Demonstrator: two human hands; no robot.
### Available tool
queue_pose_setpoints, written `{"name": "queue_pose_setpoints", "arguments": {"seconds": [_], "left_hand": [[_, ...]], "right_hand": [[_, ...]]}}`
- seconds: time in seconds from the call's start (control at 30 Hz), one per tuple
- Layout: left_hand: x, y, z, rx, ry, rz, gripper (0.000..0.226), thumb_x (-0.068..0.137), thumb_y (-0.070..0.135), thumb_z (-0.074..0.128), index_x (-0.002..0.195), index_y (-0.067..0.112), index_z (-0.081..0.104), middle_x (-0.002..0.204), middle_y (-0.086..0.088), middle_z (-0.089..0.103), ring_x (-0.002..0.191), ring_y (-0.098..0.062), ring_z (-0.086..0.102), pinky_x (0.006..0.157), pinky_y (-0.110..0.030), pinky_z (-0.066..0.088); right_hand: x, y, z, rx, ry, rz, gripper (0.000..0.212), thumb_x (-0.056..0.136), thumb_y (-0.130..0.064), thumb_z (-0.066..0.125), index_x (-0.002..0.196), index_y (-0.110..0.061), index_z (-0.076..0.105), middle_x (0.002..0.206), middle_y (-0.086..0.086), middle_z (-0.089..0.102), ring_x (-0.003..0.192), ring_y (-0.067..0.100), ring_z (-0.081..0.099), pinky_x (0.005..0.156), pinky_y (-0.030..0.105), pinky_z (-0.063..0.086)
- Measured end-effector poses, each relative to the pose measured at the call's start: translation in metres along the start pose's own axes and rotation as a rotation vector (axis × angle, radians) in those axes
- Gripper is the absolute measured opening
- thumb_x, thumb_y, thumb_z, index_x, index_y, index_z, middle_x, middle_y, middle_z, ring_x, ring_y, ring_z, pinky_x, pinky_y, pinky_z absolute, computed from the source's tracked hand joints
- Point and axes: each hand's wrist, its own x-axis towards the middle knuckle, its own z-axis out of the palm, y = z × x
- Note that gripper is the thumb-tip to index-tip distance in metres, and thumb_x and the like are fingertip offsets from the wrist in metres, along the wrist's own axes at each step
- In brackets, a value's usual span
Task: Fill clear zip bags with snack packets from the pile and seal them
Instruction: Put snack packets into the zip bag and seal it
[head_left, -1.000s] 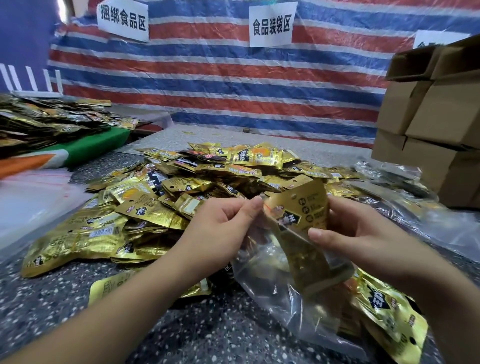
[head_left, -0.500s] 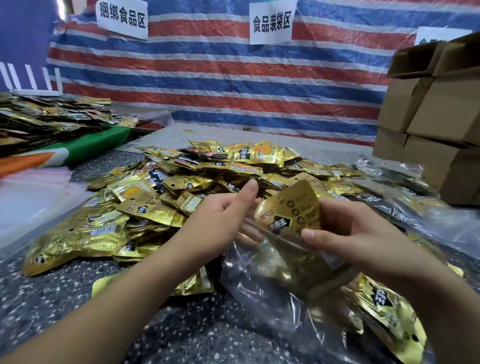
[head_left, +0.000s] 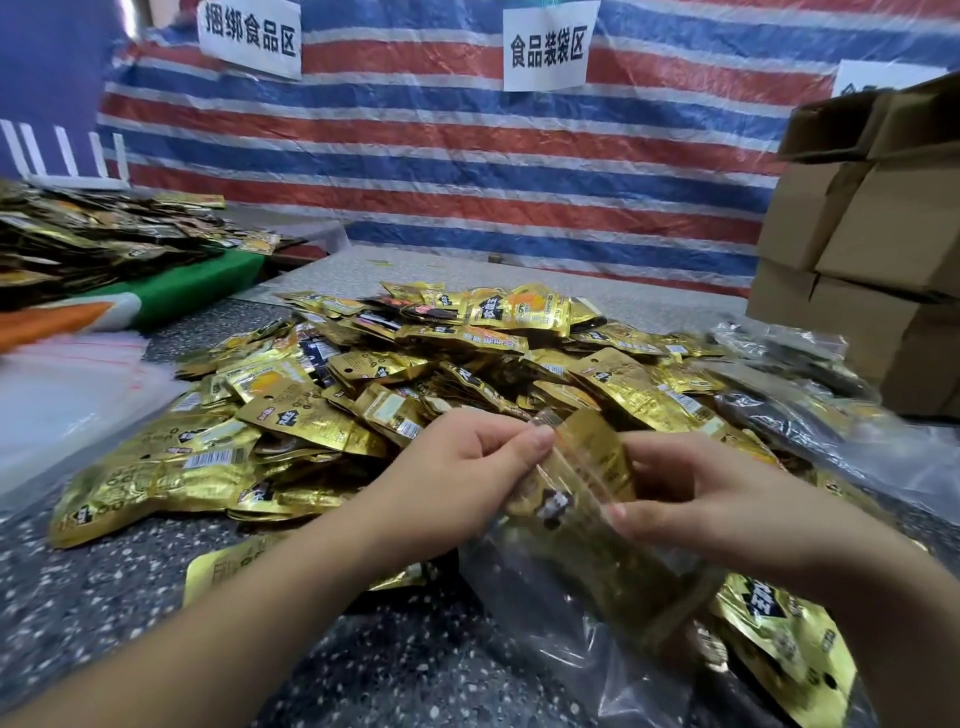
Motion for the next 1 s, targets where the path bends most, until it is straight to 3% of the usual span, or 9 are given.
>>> {"name": "queue_pose_setpoints", "arguments": {"seconds": [0.1, 0.2, 0.33, 0.4, 0.5, 0.6, 0.67, 0.83, 1.0], "left_hand": [[-0.002, -0.001, 0.003, 0.115, 0.011, 0.082, 0.038, 0.102, 0.03, 0.049, 0.083, 0.006, 0.071, 0.075, -0.019, 0.066, 0.063, -0.028, 0.058, 0.06, -0.037, 0.047], [-0.002, -0.001, 0.004, 0.133, 0.1, 0.152, 0.038, 0.102, 0.029, 0.048, 0.077, 0.009, 0.069, 0.064, -0.007, 0.063, 0.056, -0.018, 0.053, 0.053, -0.031, 0.042], [-0.001, -0.002, 0.004, 0.05, 0.21, 0.199, 0.037, 0.101, 0.031, 0.047, 0.08, 0.015, 0.072, 0.067, -0.002, 0.067, 0.058, -0.015, 0.06, 0.052, -0.024, 0.045], [-0.002, 0.0, 0.002, -0.071, 0.256, 0.188, 0.037, 0.1, 0.033, 0.046, 0.081, 0.015, 0.073, 0.066, -0.005, 0.068, 0.057, -0.014, 0.062, 0.048, -0.022, 0.047], [-0.002, 0.006, -0.006, -0.23, 0.31, 0.132, 0.036, 0.093, 0.044, 0.047, 0.078, 0.027, 0.075, 0.065, 0.002, 0.069, 0.056, -0.009, 0.064, 0.05, -0.02, 0.05], [-0.001, 0.011, -0.011, -0.373, 0.323, 0.137, 0.036, 0.089, 0.046, 0.048, 0.084, 0.025, 0.077, 0.075, -0.004, 0.075, 0.062, -0.015, 0.069, 0.055, -0.026, 0.054], [-0.003, 0.016, -0.011, -0.47, 0.299, 0.159, 0.034, 0.089, 0.042, 0.049, 0.089, 0.024, 0.078, 0.08, -0.009, 0.076, 0.065, -0.022, 0.073, 0.055, -0.025, 0.055], [-0.006, 0.023, -0.012, -0.561, 0.259, 0.153, 0.032, 0.089, 0.039, 0.049, 0.088, 0.024, 0.077, 0.083, -0.013, 0.075, 0.063, -0.027, 0.073, 0.051, -0.027, 0.055], [-0.007, 0.026, -0.015, -0.75, 0.165, 0.126, 0.03, 0.088, 0.036, 0.052, 0.087, 0.023, 0.079, 0.088, -0.011, 0.076, 0.071, -0.023, 0.074, 0.057, -0.032, 0.059]], "right_hand": [[0.003, -0.004, 0.007, -0.25, -0.002, -0.02, 0.014, 0.087, -0.036, 0.071, 0.101, -0.038, 0.071, 0.094, -0.008, 0.073, 0.083, 0.006, 0.067, 0.077, 0.029, 0.056], [0.003, -0.007, 0.008, -0.205, 0.135, -0.055, 0.016, 0.08, -0.045, 0.075, 0.096, -0.042, 0.072, 0.085, -0.011, 0.073, 0.072, 0.001, 0.066, 0.063, 0.015, 0.051], [0.001, -0.005, 0.006, -0.234, 0.278, -0.09, 0.059, 0.07, -0.089, 0.043, 0.087, -0.041, 0.072, 0.079, -0.005, 0.072, 0.068, 0.012, 0.065, 0.06, 0.026, 0.05], [-0.004, -0.004, 0.003, -0.271, 0.264, -0.072, 0.075, 0.062, -0.098, 0.033, 0.084, -0.037, 0.072, 0.079, -0.003, 0.072, 0.071, 0.019, 0.066, 0.064, 0.035, 0.053], [-0.009, -0.003, 0.0, -0.299, 0.281, -0.116, 0.05, 0.071, -0.079, 0.054, 0.079, -0.034, 0.072, 0.072, -0.001, 0.07, 0.063, 0.016, 0.063, 0.057, 0.033, 0.051], [-0.01, -0.005, -0.003, -0.098, 0.416, -0.247, 0.024, 0.072, -0.047, 0.069, 0.072, -0.024, 0.074, 0.06, -0.001, 0.067, 0.046, 0.004, 0.054, 0.045, 0.012, 0.039], [-0.011, -0.008, -0.003, 0.069, 0.489, -0.334, 0.02, 0.072, -0.036, 0.07, 0.07, -0.017, 0.075, 0.06, 0.003, 0.068, 0.048, 0.0, 0.056, 0.047, 0.007, 0.04], [-0.01, -0.007, -0.003, 0.2, 0.498, -0.428, 0.021, 0.076, -0.037, 0.071, 0.071, -0.016, 0.075, 0.068, 0.01, 0.072, 0.066, 0.02, 0.07, 0.064, 0.02, 0.054], [-0.007, -0.008, -0.002, 0.388, 0.444, -0.521, 0.031, 0.073, -0.046, 0.081, 0.074, -0.015, 0.074, 0.064, 0.007, 0.068, 0.056, 0.02, 0.065, 0.059, 0.024, 0.054]]}}
